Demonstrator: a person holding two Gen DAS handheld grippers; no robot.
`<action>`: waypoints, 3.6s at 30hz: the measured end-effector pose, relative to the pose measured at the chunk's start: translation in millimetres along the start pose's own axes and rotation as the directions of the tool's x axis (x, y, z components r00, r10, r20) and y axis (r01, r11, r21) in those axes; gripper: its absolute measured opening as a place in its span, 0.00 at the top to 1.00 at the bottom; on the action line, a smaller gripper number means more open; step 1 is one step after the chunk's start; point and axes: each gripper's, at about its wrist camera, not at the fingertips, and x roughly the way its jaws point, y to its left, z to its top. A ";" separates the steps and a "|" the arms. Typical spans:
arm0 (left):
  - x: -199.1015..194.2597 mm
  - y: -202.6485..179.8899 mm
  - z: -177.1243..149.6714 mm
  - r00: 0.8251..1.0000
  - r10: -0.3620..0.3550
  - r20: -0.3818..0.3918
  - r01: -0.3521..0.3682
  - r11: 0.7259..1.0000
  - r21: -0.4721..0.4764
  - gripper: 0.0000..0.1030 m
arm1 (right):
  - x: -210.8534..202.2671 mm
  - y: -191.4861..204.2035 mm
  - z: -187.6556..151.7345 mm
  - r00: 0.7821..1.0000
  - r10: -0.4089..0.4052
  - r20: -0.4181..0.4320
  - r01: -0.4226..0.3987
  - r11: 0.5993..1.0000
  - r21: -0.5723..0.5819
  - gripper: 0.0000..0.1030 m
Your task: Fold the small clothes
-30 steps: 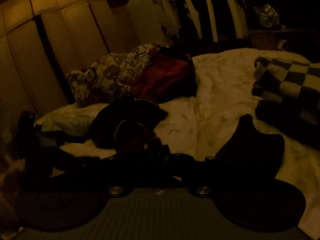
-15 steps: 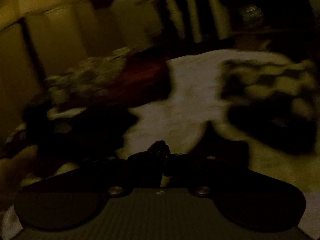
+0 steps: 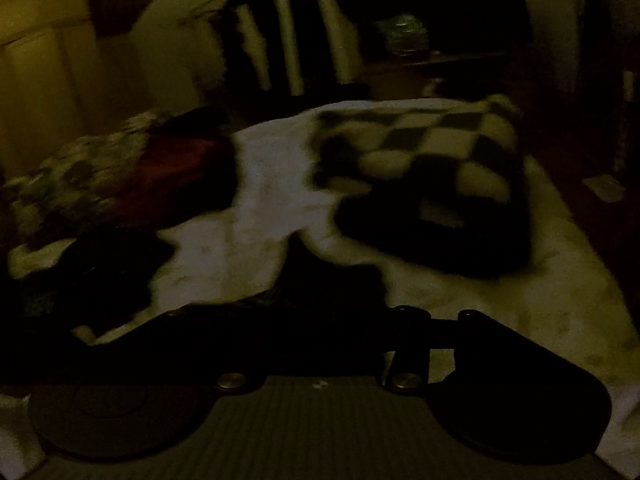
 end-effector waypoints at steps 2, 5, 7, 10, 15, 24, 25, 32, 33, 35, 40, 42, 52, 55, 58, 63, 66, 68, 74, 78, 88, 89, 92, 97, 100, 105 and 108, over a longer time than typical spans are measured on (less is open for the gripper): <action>6.5 0.1 -0.7 0.997 0.069 -0.034 -0.069 0.998 -0.010 0.02 | -3.4 21.7 -15.4 0.997 0.066 -0.050 -0.067 0.998 -0.022 0.25; 11.7 12.0 0.2 0.990 0.120 -0.076 -0.126 0.989 -0.073 0.02 | 3.4 67.8 -41.8 0.983 0.125 -0.134 -0.136 0.987 -0.080 0.24; 11.9 19.2 -0.4 0.989 0.132 -0.072 -0.139 0.986 -0.096 0.02 | 17.1 104.7 -63.1 0.974 0.119 -0.190 -0.148 0.978 -0.145 0.24; 10.3 23.8 -4.4 0.985 0.153 -0.080 -0.160 0.983 -0.092 0.01 | 45.8 136.7 -88.5 0.967 -0.003 -0.254 -0.062 0.968 -0.245 0.24; 11.7 30.0 -7.1 0.990 0.123 -0.068 -0.130 0.986 -0.105 0.01 | 65.4 151.0 -113.4 0.952 -0.144 -0.269 0.040 0.933 -0.358 0.17; 3.1 -4.3 29.5 0.989 0.075 0.131 -0.088 0.992 0.096 0.01 | 51.8 145.7 -118.2 0.972 -0.145 -0.183 0.049 0.893 -0.448 0.90; 7.0 -11.1 33.5 0.985 0.088 0.148 -0.108 0.985 0.137 0.01 | 36.9 142.7 -113.8 0.978 -0.135 -0.160 0.050 0.893 -0.447 0.94; 28.5 -35.0 64.6 0.983 0.033 0.179 -0.065 0.982 0.177 0.01 | -75.1 82.2 -75.5 0.990 -0.121 -0.070 0.101 0.965 -0.243 0.95; 29.9 -38.5 66.8 0.984 0.031 0.177 -0.063 0.982 0.176 0.01 | -93.6 69.4 -72.3 0.988 -0.137 -0.067 0.120 0.970 -0.212 0.95; 31.9 -47.8 72.3 0.982 0.001 0.188 -0.037 0.982 0.188 0.01 | -122.5 47.7 -69.6 0.974 -0.215 -0.067 0.199 0.962 -0.187 0.95; 32.7 -86.0 90.7 0.959 -0.018 0.282 -0.086 0.931 0.355 0.01 | -137.3 28.5 -80.2 0.974 -0.200 -0.110 0.185 0.973 -0.135 0.94; 30.1 -93.9 100.0 0.946 -0.036 0.321 -0.099 0.914 0.393 0.01 | -128.5 39.6 -89.9 0.979 -0.152 -0.137 0.129 0.979 -0.159 0.91; 46.3 -103.3 105.7 0.915 -0.140 0.378 -0.107 0.819 0.564 0.01 | -120.2 54.7 -90.8 0.991 -0.130 -0.045 0.128 0.991 -0.046 0.41; 51.2 -106.7 93.6 0.882 -0.200 0.426 -0.166 0.715 0.679 0.02 | -113.7 55.0 -85.3 0.981 -0.193 0.008 0.193 0.981 -0.005 0.29; 40.3 -103.1 74.4 0.775 -0.432 0.462 -0.163 0.569 0.806 0.02 | -102.6 58.9 -85.4 0.993 -0.120 0.022 0.118 0.991 0.056 0.28; 45.5 -92.4 96.6 0.706 -0.672 0.224 0.093 0.401 0.911 0.40 | -83.5 62.2 -97.4 0.998 -0.066 -0.018 0.067 0.994 0.087 0.27; 63.0 -77.1 128.0 0.644 -0.765 0.029 0.326 0.309 0.893 0.42 | -85.1 54.5 -100.2 0.996 -0.084 -0.028 0.087 0.989 0.118 0.27; 70.2 -78.0 132.4 0.668 -0.743 0.048 0.248 0.283 0.927 0.42 | -84.7 48.7 -98.0 0.995 -0.095 -0.023 0.097 0.985 0.144 0.27; 94.3 -96.8 132.4 0.671 -0.717 -0.192 0.181 -0.093 0.979 0.48 | -81.4 37.5 -101.3 0.997 -0.076 -0.020 0.078 0.977 0.199 0.27; 111.5 -127.5 136.3 0.681 -0.623 -0.384 0.236 -0.310 0.921 0.50 | -78.2 31.4 -102.6 0.998 -0.061 -0.022 0.065 0.974 0.218 0.27; 138.7 -171.5 154.5 0.643 -0.478 -0.598 0.417 -0.436 0.798 0.96 | -75.5 7.4 -112.3 0.998 -0.052 -0.038 0.061 0.948 0.311 0.26; 138.1 -168.7 157.4 0.639 -0.487 -0.595 0.431 -0.413 0.802 0.96 | -76.1 6.1 -113.1 0.998 -0.050 -0.036 0.058 0.947 0.316 0.26; 129.1 -147.0 164.5 0.632 -0.558 -0.538 0.426 -0.329 0.843 0.97 | -78.0 3.0 -113.7 0.999 -0.044 -0.026 0.050 0.942 0.332 0.24; 101.1 -72.4 173.8 0.594 -0.748 -0.297 0.424 -0.022 0.905 0.97 | -86.6 13.5 -107.1 0.999 -0.021 0.025 0.012 0.952 0.305 0.24; 86.5 -24.5 170.8 0.652 -0.745 -0.142 0.387 0.165 0.907 0.97 | -85.7 32.7 -100.2 0.999 0.010 0.048 -0.020 0.973 0.232 0.24; 68.6 13.3 150.9 0.726 -0.685 -0.062 0.345 0.285 0.894 0.97 | -62.6 83.4 -91.0 0.999 0.031 0.004 -0.032 0.999 0.029 0.24; 62.5 28.1 143.3 0.764 -0.645 -0.018 0.322 0.357 0.877 0.97 | -44.8 114.9 -92.5 0.999 0.023 -0.033 -0.027 0.992 -0.120 0.25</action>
